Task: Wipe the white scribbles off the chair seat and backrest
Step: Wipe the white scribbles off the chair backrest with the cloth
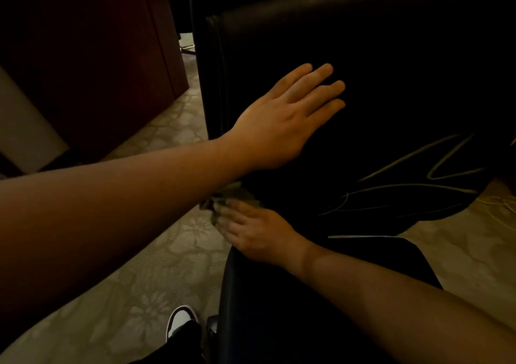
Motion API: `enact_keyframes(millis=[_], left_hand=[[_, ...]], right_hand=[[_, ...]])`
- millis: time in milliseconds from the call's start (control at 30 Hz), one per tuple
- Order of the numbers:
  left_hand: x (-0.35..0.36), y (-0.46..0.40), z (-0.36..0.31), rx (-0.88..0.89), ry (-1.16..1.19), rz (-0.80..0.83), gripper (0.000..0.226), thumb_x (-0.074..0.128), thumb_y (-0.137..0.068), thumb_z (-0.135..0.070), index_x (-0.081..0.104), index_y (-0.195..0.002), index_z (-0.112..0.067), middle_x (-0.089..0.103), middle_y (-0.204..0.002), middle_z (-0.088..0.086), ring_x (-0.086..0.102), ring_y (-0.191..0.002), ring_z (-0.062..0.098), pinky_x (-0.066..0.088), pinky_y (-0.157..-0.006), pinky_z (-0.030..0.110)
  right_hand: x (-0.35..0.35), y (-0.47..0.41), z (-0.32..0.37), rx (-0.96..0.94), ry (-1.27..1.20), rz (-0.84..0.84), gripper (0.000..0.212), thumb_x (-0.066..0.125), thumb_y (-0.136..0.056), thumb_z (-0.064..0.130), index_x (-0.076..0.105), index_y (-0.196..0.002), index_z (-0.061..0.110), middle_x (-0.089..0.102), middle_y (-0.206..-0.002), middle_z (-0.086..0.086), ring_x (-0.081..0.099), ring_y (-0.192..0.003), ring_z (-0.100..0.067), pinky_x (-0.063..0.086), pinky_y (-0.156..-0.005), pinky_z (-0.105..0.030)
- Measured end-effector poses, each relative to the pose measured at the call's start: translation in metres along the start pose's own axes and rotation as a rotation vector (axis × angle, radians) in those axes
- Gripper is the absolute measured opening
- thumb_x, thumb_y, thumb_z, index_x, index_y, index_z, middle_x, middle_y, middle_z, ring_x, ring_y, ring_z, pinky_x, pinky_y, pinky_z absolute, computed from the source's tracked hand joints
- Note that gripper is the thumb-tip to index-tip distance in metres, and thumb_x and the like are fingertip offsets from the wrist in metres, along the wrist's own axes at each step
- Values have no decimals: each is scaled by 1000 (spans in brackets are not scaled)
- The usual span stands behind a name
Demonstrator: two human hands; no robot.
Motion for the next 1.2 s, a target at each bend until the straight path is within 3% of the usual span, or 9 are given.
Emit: enact_keyframes(millis=[133, 300, 467, 567, 667, 767, 900, 1067, 1200], left_hand=[[-1, 2, 1, 29, 5, 24, 56, 28, -104, -26, 40, -156, -11, 36, -164, 12, 19, -156, 36, 10, -128, 51], [0, 0, -2, 22, 11, 16, 57, 29, -101, -25, 42, -154, -9, 39, -162, 13, 21, -155, 36, 11, -128, 51], [2, 0, -2, 12, -18, 17, 56, 39, -101, -25, 41, -155, -11, 38, -163, 12, 20, -156, 36, 11, -128, 52], [3, -3, -3, -1, -22, 7, 53, 44, -102, -26, 44, -153, -11, 40, -161, 12, 21, -155, 36, 12, -128, 53], [4, -2, -2, -13, -27, -2, 53, 43, -101, -27, 46, -151, -10, 43, -159, 14, 24, -154, 38, 14, -127, 54], [5, -1, -2, -12, -26, -7, 53, 38, -103, -30, 45, -152, -10, 43, -159, 14, 23, -154, 38, 13, -127, 54], [5, -7, -6, -25, -49, -17, 53, 38, -103, -33, 46, -151, -12, 44, -158, 12, 24, -154, 38, 13, -127, 53], [6, -9, -10, -26, -42, -31, 54, 43, -100, -35, 48, -150, -15, 44, -157, 12, 22, -152, 40, 13, -126, 56], [14, -7, -25, -38, -42, -51, 55, 48, -98, -37, 49, -150, -16, 44, -157, 10, 19, -151, 44, 6, -127, 55]], right_hand=[[29, 38, 7, -94, 17, 225, 37, 59, -90, 27, 71, -122, 16, 66, -131, 1, 54, -131, -14, 18, -120, -34], [-1, 89, -57, -21, -84, 18, 41, 42, -98, 19, 63, -133, 20, 60, -140, -2, 48, -136, -21, 19, -122, -38], [-34, 174, -167, 570, -86, -238, 42, 52, -101, 7, 53, -141, 16, 52, -146, -10, 39, -138, -36, 25, -116, -52], [-22, 183, -157, 803, -155, -341, 48, 49, -98, 0, 50, -144, 13, 42, -153, -9, 37, -140, -41, 26, -114, -58], [12, 166, -102, 581, -236, -237, 48, 40, -98, 6, 49, -145, 16, 48, -149, -10, 42, -136, -37, 20, -119, -53], [41, 173, -61, 310, -205, -39, 52, 52, -95, 17, 47, -147, 20, 52, -147, -3, 39, -138, -27, 13, -123, -43], [37, 179, -72, 224, -206, 7, 50, 55, -93, 17, 52, -143, 19, 55, -145, -4, 49, -135, -24, 22, -119, -38], [0, 204, -132, 461, -96, -175, 44, 45, -98, 14, 57, -140, 19, 56, -143, -6, 45, -136, -29, 24, -119, -45], [15, 197, -107, 547, -147, -223, 44, 43, -101, 17, 50, -145, 16, 52, -147, -7, 36, -141, -31, 15, -122, -48]])
Point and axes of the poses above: each hand's wrist, its own y-axis away from the middle knuckle, its own x-axis out of the palm, z = x × y, the point moved 3 cm from there along -y, towards the middle knuckle
